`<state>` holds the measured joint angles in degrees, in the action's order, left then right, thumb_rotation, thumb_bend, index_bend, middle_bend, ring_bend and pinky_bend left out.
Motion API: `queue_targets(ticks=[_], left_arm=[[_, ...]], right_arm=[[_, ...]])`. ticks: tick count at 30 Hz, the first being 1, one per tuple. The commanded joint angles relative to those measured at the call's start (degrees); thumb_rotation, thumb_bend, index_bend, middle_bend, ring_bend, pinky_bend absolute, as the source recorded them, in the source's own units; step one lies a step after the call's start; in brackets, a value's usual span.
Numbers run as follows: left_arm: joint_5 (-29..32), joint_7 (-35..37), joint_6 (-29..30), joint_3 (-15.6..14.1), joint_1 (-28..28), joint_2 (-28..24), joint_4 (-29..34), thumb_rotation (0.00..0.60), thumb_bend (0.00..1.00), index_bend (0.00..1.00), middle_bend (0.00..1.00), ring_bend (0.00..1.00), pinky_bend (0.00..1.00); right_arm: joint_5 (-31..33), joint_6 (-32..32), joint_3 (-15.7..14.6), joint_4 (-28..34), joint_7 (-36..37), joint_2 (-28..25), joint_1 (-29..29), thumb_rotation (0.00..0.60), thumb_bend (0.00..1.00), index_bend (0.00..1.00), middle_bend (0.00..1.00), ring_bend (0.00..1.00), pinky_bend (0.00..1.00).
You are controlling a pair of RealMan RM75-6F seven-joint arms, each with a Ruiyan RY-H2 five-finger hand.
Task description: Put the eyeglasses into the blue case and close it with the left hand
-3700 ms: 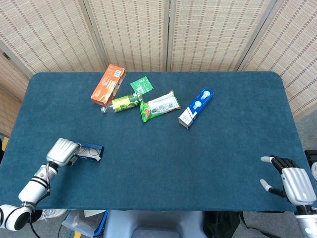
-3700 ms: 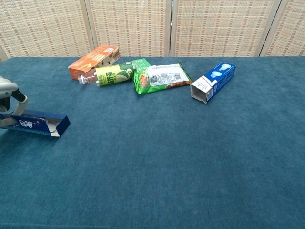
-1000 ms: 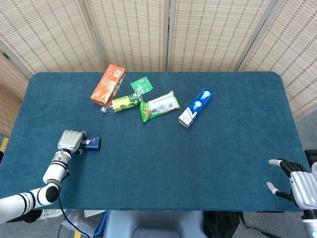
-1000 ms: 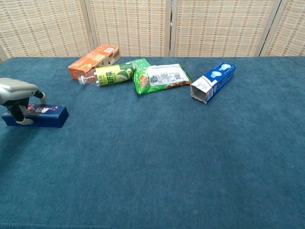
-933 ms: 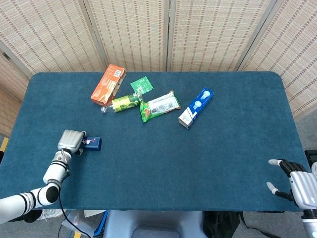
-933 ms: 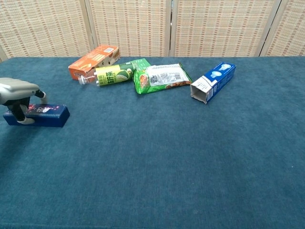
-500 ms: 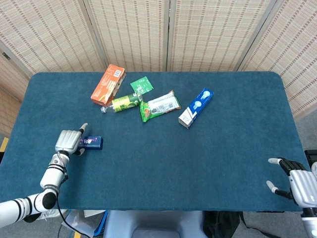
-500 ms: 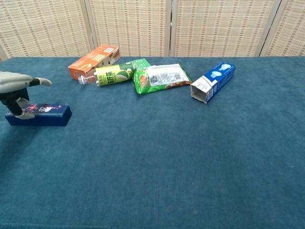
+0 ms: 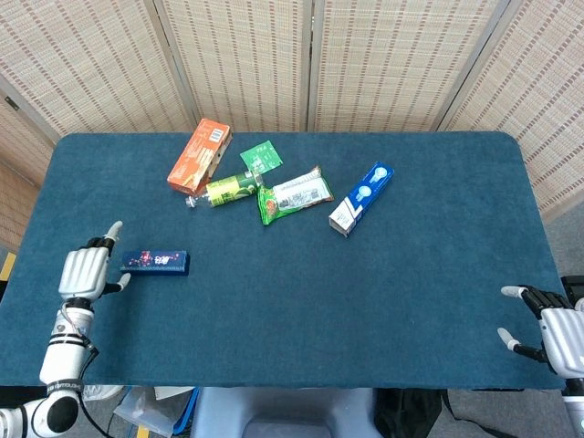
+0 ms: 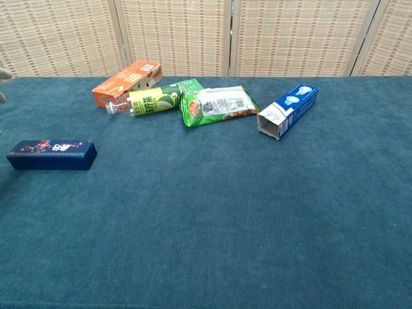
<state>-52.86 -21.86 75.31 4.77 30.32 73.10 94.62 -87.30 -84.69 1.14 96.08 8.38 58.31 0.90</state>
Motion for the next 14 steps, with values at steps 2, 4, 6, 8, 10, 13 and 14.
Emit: queue_targets(ticks=[2, 4, 6, 8, 10, 13, 14], left_arm=[[-6.7, 3.4, 8.0, -2.1, -6.3, -1.0, 1.8, 0.6, 0.26, 0.07, 0.18, 0.17, 0.29], [-9.5, 4.2, 11.1, -2.9, -8.4, -1.2, 2.3, 0.6, 0.26, 0.08, 0.18, 0.16, 0.27], [-12.2, 4.6, 13.7, -3.9, -10.4, -1.4, 2.7, 0.6, 0.26, 0.09, 0.18, 0.16, 0.26], [-14.5, 4.9, 15.7, -4.8, -12.0, -1.5, 3.2, 0.6, 0.26, 0.09, 0.17, 0.16, 0.25], [-16.6, 4.8, 17.9, -5.6, -13.9, -1.4, 3.5, 0.6, 0.26, 0.09, 0.17, 0.15, 0.24], [-19.0, 4.8, 20.0, -6.4, -16.1, -1.3, 4.4, 0.6, 0.26, 0.09, 0.16, 0.15, 0.23], [-19.4, 4.6, 20.3, -6.5, -16.6, -1.4, 4.8, 0.6, 0.26, 0.09, 0.16, 0.15, 0.23]], right_arm=[[-0.3, -0.1, 0.1, 0.0, 0.6, -0.2, 0.1, 0.6, 0.21, 0.29, 0.29, 0.3, 0.26], [-0.6, 0.3, -0.2, 0.2, 1.5, -0.4, 0.2, 0.6, 0.21, 0.29, 0.29, 0.3, 0.26], [-0.7, 0.3, -0.2, 0.0, 2.2, -0.5, 0.3, 0.6, 0.21, 0.29, 0.29, 0.29, 0.26], [-1.0, 0.0, -0.2, -0.1, 2.4, -0.6, 0.2, 0.6, 0.21, 0.29, 0.29, 0.28, 0.26], [-1.6, -0.3, -0.2, -0.3, 2.7, -0.5, 0.3, 0.6, 0.21, 0.29, 0.29, 0.28, 0.26], [-2.6, -0.5, -0.3, -0.4, 3.1, -0.4, 0.5, 0.6, 0.21, 0.29, 0.29, 0.28, 0.26], [-2.9, -0.5, -0.4, -0.5, 3.2, -0.3, 0.6, 0.6, 0.21, 0.29, 0.29, 0.28, 0.26]])
